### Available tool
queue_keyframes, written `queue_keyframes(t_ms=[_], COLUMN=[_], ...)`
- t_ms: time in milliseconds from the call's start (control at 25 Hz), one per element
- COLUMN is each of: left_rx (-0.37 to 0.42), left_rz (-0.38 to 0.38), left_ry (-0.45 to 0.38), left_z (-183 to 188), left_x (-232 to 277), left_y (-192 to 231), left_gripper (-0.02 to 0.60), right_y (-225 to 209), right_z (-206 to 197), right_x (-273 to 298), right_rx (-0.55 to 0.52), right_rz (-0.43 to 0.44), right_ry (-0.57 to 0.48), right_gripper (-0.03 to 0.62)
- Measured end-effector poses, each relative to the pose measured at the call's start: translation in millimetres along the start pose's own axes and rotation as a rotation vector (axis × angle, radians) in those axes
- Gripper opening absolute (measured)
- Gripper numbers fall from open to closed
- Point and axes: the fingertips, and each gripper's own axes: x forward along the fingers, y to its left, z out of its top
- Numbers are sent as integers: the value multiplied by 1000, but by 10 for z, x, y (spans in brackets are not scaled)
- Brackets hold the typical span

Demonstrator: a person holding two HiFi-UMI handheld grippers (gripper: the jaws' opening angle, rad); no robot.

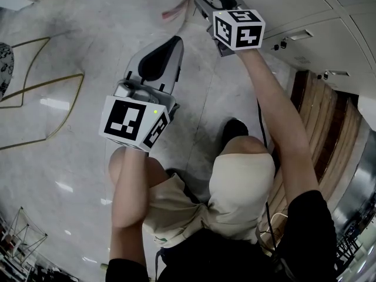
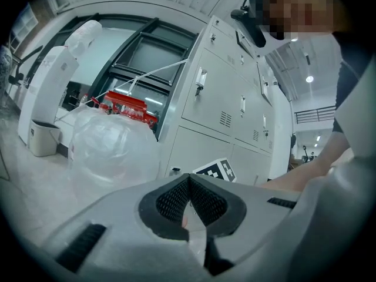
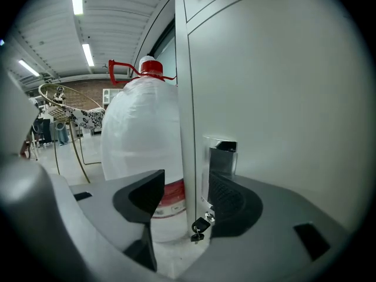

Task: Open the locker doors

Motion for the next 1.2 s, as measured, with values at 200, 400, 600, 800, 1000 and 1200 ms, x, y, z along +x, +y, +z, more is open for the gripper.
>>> queue_keyframes(t_ms=[200,400,600,800,1000,1200], left_rx=[-1,5,6,0,14,18], left_rz=[7,9,2,-10,-30,-44], left_ry=[-10,-19,-29,-37,-37,-37], left_z=[36,82,123,153,175,163], left_x=[-65,-106,-140,-161,-190,-202], left_y=[20,11,-10,-32,-72,-63], left_gripper=[18,18,18,18,18,18], right_y=[9,32,169,357,516,575], right_z=[5,4,-49,-139,-247,-335], right_x=[13,-11,-131,-354,-596,-829], right_rx=[2,15,4,3,-1,12], right_rz=[-6,2,31,83,123,114], right_ry=[-1,8,21,31,46,44], right_gripper=[224,224,224,224,222,215])
